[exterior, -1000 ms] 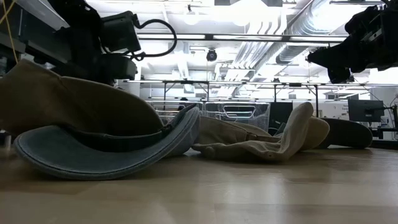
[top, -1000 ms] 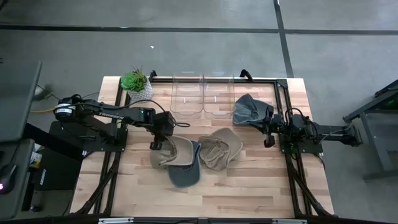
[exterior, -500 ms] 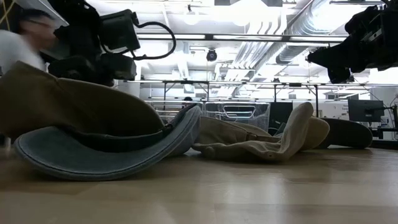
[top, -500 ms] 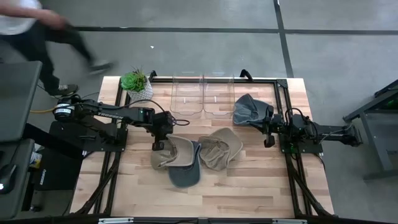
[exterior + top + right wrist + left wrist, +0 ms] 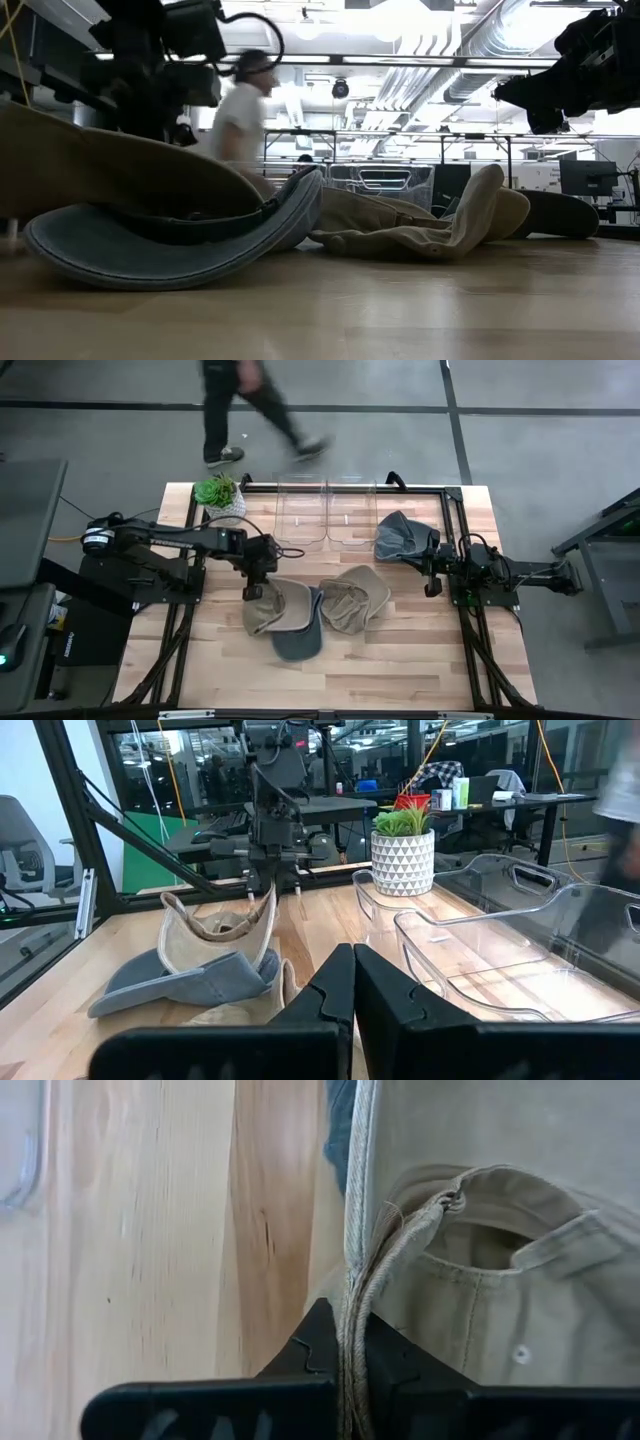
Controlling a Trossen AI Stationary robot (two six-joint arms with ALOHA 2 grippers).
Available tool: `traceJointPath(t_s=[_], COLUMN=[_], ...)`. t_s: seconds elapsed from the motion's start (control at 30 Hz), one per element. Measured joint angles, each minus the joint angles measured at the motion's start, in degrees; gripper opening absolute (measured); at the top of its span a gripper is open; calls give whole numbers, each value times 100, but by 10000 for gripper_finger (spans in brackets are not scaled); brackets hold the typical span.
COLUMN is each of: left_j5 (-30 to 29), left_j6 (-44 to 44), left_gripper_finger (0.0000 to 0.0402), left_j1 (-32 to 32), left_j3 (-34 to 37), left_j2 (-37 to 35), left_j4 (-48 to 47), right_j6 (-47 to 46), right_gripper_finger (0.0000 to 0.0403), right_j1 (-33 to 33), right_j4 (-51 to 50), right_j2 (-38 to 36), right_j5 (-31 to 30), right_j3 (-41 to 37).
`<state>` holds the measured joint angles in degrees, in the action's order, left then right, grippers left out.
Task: Pick & Place hat
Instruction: Put the left brown cap into the right transparent bin
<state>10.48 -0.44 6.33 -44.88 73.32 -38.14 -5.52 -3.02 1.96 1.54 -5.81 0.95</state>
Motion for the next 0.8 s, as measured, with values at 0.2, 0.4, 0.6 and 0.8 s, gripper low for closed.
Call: traceJointPath(t_s=[0.2, 0.4, 0.6, 0.8], left_j5=[160, 247, 250, 247], left_j6=[113, 164, 165, 141], left_gripper_finger=[0, 0, 0, 0], left_j1=[0, 0, -51, -441], left_j3=[-503, -863, -1060, -1227], left_j2=[0, 0, 0, 0], left_j4=[-576, -1221, -1636, -1787], right_j6=[2, 1, 2, 2], right_gripper_finger=[0, 0, 0, 0], right_j1=[-1, 0, -1, 1], right_j4=[0, 0, 0, 0], right_j2=[0, -1, 0, 0], right_j5=[-1, -1, 1, -1], right_j3=[0, 0, 0, 2])
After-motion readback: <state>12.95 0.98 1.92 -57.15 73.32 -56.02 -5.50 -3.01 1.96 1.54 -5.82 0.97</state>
